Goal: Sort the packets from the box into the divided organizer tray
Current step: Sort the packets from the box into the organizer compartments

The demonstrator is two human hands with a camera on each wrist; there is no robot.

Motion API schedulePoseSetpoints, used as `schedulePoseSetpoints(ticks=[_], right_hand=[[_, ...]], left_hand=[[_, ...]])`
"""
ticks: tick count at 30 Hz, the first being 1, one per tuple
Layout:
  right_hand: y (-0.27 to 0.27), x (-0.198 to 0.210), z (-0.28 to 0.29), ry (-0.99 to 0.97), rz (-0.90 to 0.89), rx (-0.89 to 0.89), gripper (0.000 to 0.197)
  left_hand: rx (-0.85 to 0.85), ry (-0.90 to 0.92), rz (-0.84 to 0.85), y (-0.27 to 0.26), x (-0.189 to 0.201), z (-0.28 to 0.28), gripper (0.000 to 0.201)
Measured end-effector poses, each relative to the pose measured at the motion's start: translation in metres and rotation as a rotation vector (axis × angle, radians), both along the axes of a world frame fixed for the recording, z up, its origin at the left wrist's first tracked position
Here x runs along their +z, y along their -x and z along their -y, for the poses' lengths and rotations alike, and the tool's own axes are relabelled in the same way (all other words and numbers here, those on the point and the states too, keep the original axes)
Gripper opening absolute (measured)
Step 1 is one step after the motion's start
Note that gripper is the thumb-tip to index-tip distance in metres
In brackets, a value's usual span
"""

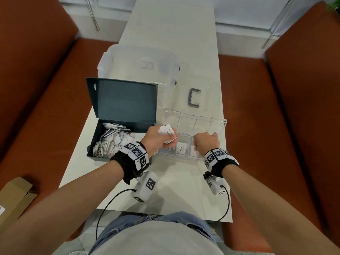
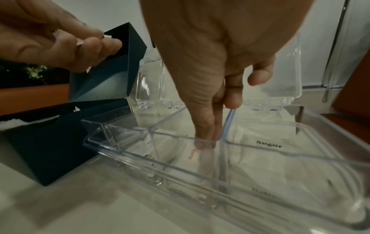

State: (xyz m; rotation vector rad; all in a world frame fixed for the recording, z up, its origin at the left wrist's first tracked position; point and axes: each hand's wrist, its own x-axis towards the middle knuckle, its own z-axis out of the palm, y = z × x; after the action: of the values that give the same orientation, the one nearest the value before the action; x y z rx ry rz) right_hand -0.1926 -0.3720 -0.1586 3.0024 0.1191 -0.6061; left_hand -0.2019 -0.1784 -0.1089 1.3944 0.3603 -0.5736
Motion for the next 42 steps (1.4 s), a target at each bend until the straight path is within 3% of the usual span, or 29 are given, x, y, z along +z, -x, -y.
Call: schedulePoseSetpoints(ticks=[5,9,11,15,18,22,28,36,42], right_hand=[[0.001,0.007,-0.002,0.007,-0.007,0.026,0.018],[0.004,0.023,0.0,-0.058,0.103,0.015,0.02],[0.005,0.037,0.0,-0.209,0.172,-0.037,0.024],[0.005,0.062,-0.005,-0.717,0.176,-0.153,0.018],[0.005,0.07,-0.013,-0.873,0.106,-0.156,0.028],[0.004,0.07,-0.011,-0.902,0.106,-0.201,0.015],[0.002,0.074,0.006,-0.969,0.118,-0.278,0.008],[0.001,0.072,0.0,-1.08,-0.017,-0.352,0.017],[-0.002,0.072,-0.005,-1.09,-0.022,-0.325,0.024]], left_hand=[[-0.008,0.046,-0.068,-0.002,0.002,0.002,0.026],[-0.002,0.147,-0.182,-0.004,0.008,0.001,0.025],[-0.02,0.164,-0.183,-0.004,0.009,0.001,0.032],[-0.109,0.142,-0.12,-0.001,0.009,0.009,0.031],[-0.203,0.149,-0.075,0.003,0.01,0.014,0.025],[-0.251,0.158,-0.017,0.007,0.009,0.017,0.032],[-0.117,0.08,0.03,0.007,0.007,0.012,0.048],[-0.152,0.04,0.116,0.002,0.002,0.005,0.014],[-0.258,0.028,0.144,0.005,0.003,0.001,0.027]])
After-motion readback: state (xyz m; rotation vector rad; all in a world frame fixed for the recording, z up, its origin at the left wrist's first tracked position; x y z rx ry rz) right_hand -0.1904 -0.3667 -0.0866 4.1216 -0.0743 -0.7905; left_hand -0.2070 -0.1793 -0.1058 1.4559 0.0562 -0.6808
